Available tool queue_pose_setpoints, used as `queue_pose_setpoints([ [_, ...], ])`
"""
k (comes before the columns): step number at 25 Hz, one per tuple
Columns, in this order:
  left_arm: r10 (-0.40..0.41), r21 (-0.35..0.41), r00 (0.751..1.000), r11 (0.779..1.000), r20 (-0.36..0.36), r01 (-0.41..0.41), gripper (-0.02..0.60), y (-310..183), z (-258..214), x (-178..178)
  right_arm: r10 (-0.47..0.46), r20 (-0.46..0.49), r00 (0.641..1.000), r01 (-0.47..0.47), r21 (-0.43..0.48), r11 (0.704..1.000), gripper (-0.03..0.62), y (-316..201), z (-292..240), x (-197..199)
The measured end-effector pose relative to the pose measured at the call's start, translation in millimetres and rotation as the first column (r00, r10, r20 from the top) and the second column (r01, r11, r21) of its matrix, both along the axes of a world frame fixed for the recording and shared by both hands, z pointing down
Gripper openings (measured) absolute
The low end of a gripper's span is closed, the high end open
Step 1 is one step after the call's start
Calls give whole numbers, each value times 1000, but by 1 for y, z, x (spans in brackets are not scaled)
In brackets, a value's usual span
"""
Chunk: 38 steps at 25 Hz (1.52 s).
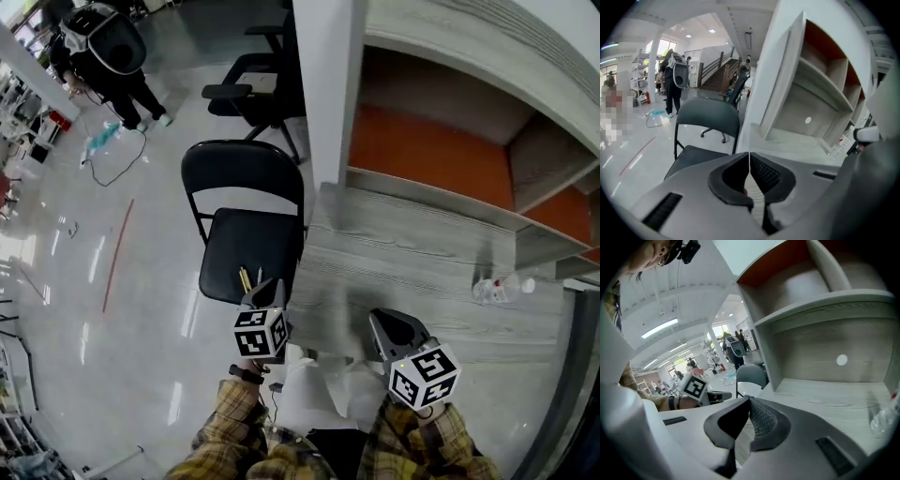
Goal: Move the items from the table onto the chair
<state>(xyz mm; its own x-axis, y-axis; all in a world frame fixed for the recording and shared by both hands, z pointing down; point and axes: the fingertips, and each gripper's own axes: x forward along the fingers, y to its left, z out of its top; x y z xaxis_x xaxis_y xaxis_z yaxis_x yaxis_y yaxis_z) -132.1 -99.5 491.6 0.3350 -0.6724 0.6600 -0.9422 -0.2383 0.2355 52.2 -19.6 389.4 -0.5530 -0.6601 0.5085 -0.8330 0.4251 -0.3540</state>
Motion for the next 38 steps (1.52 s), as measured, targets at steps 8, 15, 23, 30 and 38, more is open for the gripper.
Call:
queue_pose_setpoints([
  [8, 221, 158, 972, 966, -75, -207, 5, 45, -113, 141, 284, -23, 959, -281, 89, 956, 18, 33, -28, 166],
  [15, 316, 168, 939, 941, -135, -293, 5, 79, -129, 229, 481, -68, 874, -472, 113, 874, 18, 57, -12, 302],
  [23, 290, 128, 952, 953, -101, -276, 5, 95, -125, 231, 472, -75, 878, -464, 109, 879, 36, 65, 21, 350],
  [30, 235, 112, 969, 968, -78, -226, 5, 98, -120, 219, 412, -67, 909, -404, 102, 909, 289, 49, 45, 367],
  [38, 207, 86, 976, 976, -61, -202, 5, 103, -112, 216, 310, -175, 935, -300, 81, 951, 327, 22, 76, 378],
])
